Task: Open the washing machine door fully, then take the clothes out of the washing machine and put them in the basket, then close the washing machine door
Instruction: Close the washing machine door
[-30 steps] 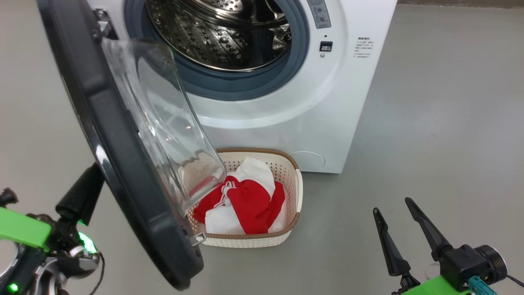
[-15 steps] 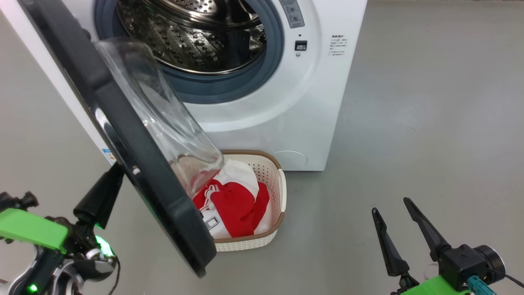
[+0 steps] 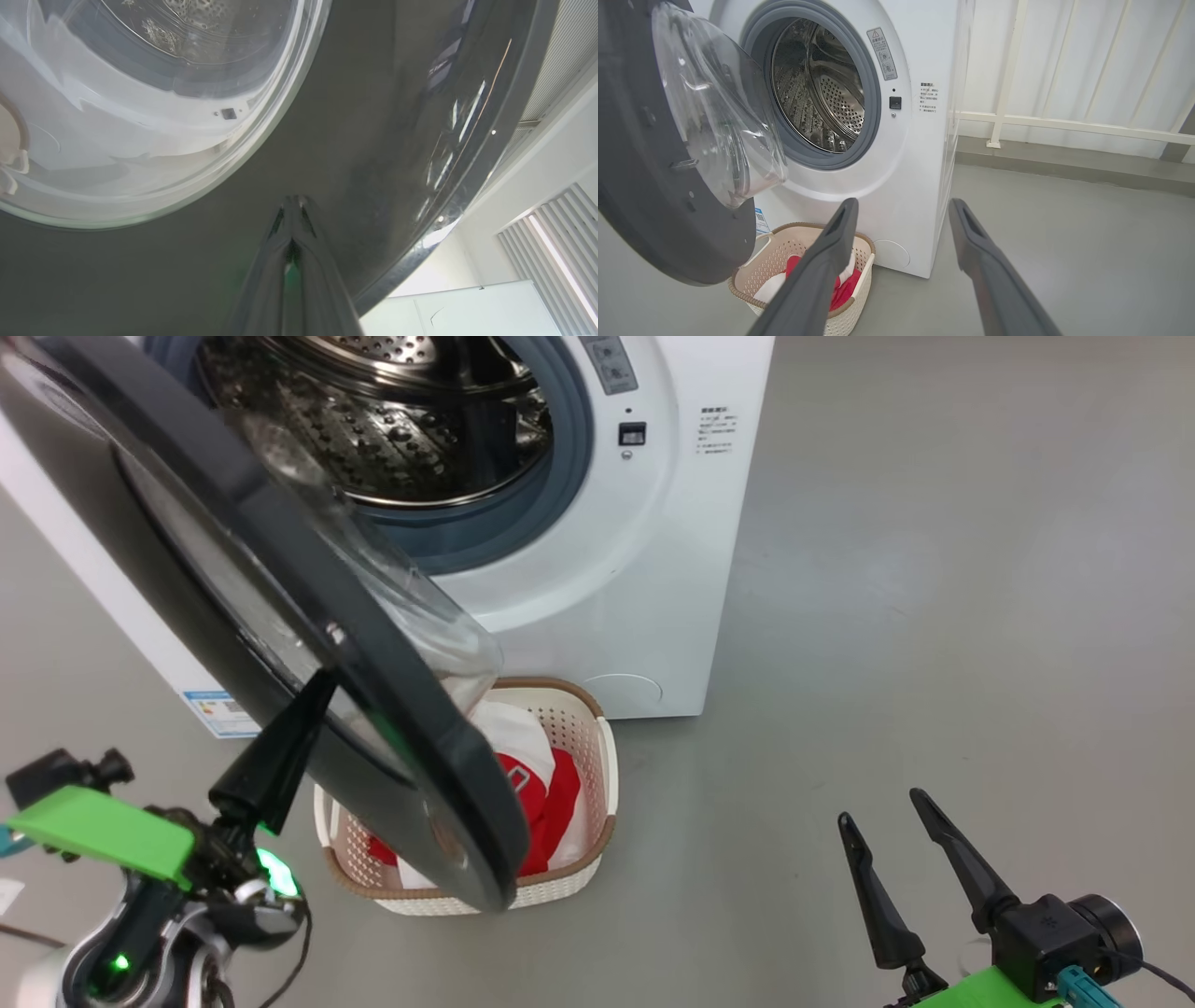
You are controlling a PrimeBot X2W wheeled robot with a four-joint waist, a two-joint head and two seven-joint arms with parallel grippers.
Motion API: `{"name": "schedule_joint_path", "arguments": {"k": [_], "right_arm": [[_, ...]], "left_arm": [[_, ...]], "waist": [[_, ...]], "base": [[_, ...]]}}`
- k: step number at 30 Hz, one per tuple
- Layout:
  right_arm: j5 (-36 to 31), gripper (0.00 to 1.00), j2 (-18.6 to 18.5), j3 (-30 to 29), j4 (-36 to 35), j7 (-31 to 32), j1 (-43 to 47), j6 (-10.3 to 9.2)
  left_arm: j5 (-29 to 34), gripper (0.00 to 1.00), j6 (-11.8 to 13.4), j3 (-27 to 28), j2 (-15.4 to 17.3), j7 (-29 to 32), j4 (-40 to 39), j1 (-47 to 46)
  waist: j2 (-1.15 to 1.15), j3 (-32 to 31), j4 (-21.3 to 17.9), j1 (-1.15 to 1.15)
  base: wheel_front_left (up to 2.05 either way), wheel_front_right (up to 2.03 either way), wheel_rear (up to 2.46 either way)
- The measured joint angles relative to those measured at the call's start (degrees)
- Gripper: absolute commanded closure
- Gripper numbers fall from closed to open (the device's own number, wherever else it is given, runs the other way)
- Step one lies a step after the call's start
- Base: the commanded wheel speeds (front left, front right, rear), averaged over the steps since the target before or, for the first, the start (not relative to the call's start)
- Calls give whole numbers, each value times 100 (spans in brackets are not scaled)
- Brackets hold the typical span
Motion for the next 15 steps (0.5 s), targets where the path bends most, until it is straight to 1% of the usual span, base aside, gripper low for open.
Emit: {"name": "schedule_joint_path", "arguments": {"k": [8, 14, 15], "right_arm": [[0, 0, 0, 19, 0, 0, -17, 0], [0, 0, 0, 23, 3, 0, -75, 0], [-1, 0, 0, 24, 2, 0, -115, 0]], "left_arm": [[-90, 100, -92, -152, -1, -183, 165, -342], [-89, 100, -153, -234, 0, -354, 475, -658], [-89, 100, -201, -265, -1, -381, 520, -703]], "waist": [[0, 106, -228, 0], [0, 181, -409, 0], [0, 195, -439, 0]], "base": [[0, 0, 0], [0, 0, 0], [0, 0, 0]]}}
